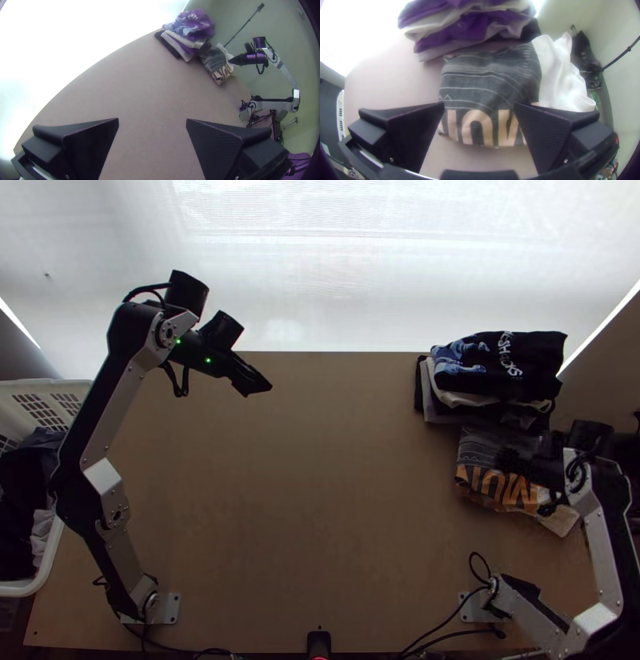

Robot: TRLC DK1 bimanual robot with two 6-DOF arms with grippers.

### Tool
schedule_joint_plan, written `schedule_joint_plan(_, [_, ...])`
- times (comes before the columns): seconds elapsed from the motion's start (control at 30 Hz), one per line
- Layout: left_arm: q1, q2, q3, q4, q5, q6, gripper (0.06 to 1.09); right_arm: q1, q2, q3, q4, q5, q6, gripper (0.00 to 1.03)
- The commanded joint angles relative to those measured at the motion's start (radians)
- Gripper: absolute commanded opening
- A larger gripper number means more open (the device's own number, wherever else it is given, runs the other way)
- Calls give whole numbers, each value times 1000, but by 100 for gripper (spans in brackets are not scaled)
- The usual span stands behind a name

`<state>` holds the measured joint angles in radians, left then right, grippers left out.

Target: Fold the t-shirt

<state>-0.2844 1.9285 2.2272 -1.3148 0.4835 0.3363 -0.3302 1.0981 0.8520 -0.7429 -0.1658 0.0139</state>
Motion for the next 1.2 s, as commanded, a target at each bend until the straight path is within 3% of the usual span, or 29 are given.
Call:
schedule_joint_plan(0.0, [1, -3, 3, 0, 0, -11, 104, -138, 229, 94, 45, -21, -45, 97])
schedule_joint_plan(0.2, [7, -16, 5, -4, 0, -11, 104, -159, 442, 104, 100, -123, -207, 97])
schedule_joint_plan(0.47, [19, -25, 8, -6, -2, -11, 104, -67, 450, 62, -6, -156, -405, 97])
schedule_joint_plan(0.9, [16, -33, 8, -8, -2, -19, 104, 103, 367, 61, -13, -195, -425, 97])
schedule_joint_plan(1.17, [8, -39, 8, -8, 0, -26, 104, 115, 402, 110, 46, -193, -440, 98])
